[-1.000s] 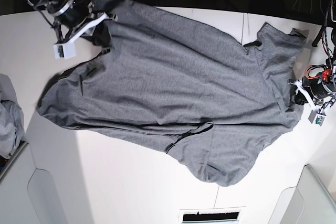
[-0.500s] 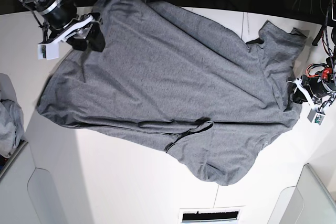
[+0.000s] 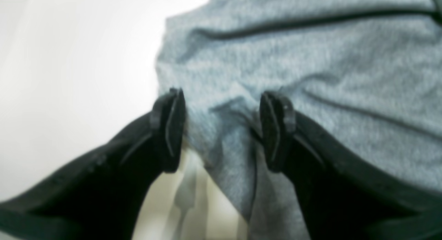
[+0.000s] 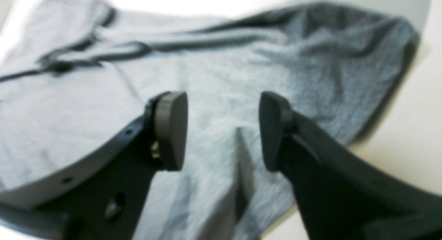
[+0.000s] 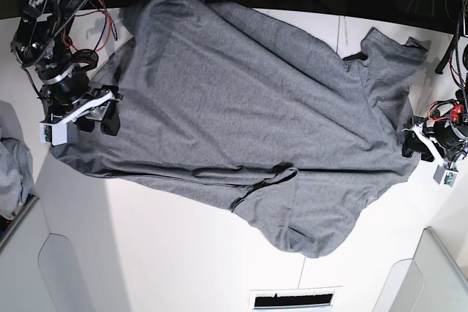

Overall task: Layout the t-shirt on the table in an organized manner, then fold the t-shirt properly
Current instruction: 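Regrasp the shirt edge with the right gripper and pull it outward, then grasp the shirt with both grippers and drag it to straighten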

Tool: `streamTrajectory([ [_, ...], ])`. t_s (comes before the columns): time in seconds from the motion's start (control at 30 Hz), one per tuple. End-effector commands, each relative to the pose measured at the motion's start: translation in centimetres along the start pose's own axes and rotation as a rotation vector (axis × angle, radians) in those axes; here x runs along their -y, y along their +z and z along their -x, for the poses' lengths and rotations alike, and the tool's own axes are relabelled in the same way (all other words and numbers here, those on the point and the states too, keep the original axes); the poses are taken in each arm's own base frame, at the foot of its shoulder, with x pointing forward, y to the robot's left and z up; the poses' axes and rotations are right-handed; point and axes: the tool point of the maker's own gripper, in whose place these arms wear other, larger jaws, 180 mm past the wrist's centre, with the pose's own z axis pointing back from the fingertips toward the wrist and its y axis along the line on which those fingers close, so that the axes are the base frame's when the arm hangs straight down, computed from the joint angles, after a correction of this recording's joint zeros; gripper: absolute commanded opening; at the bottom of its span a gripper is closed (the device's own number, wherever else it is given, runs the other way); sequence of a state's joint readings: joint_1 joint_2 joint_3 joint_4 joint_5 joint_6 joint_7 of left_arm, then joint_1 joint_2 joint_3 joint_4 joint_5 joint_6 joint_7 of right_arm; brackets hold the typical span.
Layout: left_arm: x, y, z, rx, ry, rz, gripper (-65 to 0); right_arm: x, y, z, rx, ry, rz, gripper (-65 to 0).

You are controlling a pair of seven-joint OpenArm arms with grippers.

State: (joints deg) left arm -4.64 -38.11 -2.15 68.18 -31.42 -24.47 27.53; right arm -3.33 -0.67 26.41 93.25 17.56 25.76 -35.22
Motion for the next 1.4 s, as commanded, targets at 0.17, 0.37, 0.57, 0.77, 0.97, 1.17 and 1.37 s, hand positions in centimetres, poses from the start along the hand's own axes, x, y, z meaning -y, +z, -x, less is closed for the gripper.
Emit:
streamTrajectory([
  [0.17,3.4,0.5,-1.3,0.028,-0.010,0.198,-47.5,0.2,-4.1,0.0,-0.075,0.086,-0.046,-58.5],
  [0.37,6.8,0.0,0.1,-0.007,0.043,0.297,-65.0,1.0,-4.5,-1.4,-0.066,0.196,-0.003,-65.0],
  [0.57,9.5,0.3,4.2,-0.076,0.096,0.367,-65.0,2.1,-4.8,-0.7,-0.123,0.284,0.046,-65.0],
  [0.77,11.6,-1.0,7.9,-0.196,0.037,0.317,-65.0,3.6,-5.0,2.9,-0.260,0.335,0.043,-65.0],
  [0.97,9.8,-2.6,6.6,-0.191,-0.075,0.163,-65.0,5.1,-3.1,6.3,-0.365,0.312,0.055,-65.0],
  [1.17,9.6,-3.2,3.2,-0.151,-0.102,0.173,-65.0,5.3,-2.0,8.2,-0.391,0.306,0.055,-65.0],
  [1.37,9.7,-3.2,2.5,-0.140,-0.124,0.190,-65.0,4.7,-1.3,9.8,-0.451,0.248,0.027,-65.0],
])
